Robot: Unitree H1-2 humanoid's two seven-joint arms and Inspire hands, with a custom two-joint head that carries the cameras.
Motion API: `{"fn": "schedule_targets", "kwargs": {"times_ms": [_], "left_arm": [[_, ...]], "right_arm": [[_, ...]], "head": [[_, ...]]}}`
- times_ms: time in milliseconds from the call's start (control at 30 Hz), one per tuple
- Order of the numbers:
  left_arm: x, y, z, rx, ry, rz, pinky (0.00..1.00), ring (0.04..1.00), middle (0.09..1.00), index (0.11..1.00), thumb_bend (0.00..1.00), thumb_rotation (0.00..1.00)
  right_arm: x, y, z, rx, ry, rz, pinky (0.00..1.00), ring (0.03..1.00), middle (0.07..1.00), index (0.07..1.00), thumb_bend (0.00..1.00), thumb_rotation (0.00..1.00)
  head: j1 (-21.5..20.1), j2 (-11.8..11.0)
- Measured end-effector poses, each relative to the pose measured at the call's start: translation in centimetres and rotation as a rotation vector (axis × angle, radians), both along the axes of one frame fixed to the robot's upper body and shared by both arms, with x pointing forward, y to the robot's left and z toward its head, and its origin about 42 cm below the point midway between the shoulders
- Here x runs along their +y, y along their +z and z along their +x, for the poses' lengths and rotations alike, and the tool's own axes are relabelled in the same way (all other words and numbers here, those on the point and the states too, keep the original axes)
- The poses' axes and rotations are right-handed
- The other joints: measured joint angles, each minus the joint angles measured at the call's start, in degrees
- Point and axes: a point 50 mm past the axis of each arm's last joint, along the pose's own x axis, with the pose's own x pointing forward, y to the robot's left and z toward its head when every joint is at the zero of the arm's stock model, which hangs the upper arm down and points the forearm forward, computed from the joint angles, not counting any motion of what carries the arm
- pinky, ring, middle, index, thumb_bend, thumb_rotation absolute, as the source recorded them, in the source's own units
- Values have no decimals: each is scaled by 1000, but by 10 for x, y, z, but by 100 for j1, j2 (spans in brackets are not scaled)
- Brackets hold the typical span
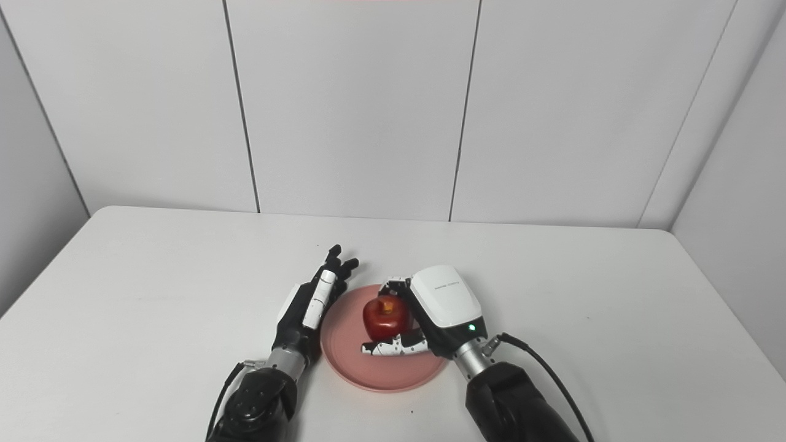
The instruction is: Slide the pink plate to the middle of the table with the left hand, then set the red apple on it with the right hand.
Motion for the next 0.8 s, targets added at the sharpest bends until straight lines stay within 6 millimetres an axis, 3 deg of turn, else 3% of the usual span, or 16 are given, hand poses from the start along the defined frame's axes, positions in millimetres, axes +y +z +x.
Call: {"fn": "schedule_targets", "kwargs": {"times_ms": [267,300,333,400,533,800], "left_arm": [[0,0,0,1,0,-2,993,978,926,987,821,921],[0,0,0,1,0,-2,997,982,935,985,821,921],[0,0,0,1,0,-2,999,993,965,985,828,918],[0,0,0,1,0,-2,1000,999,993,984,830,911],[0,0,0,1,-1,-3,999,1000,1000,983,831,893],[0,0,0,1,-5,-6,989,1000,1000,978,833,878]], "right_arm": [[0,1,0,9,6,-13,295,373,451,487,494,185],[0,1,0,11,6,-15,331,409,486,536,582,467],[0,2,0,12,8,-18,373,451,533,591,688,665],[1,3,-1,15,14,-28,489,563,632,658,833,802],[0,2,-1,50,21,-57,630,686,735,720,956,849],[-1,2,0,51,17,-57,649,695,747,740,989,879]], "head": [[-26,9],[-26,9],[-26,0],[-35,9],[-35,9],[-26,-9]]}}
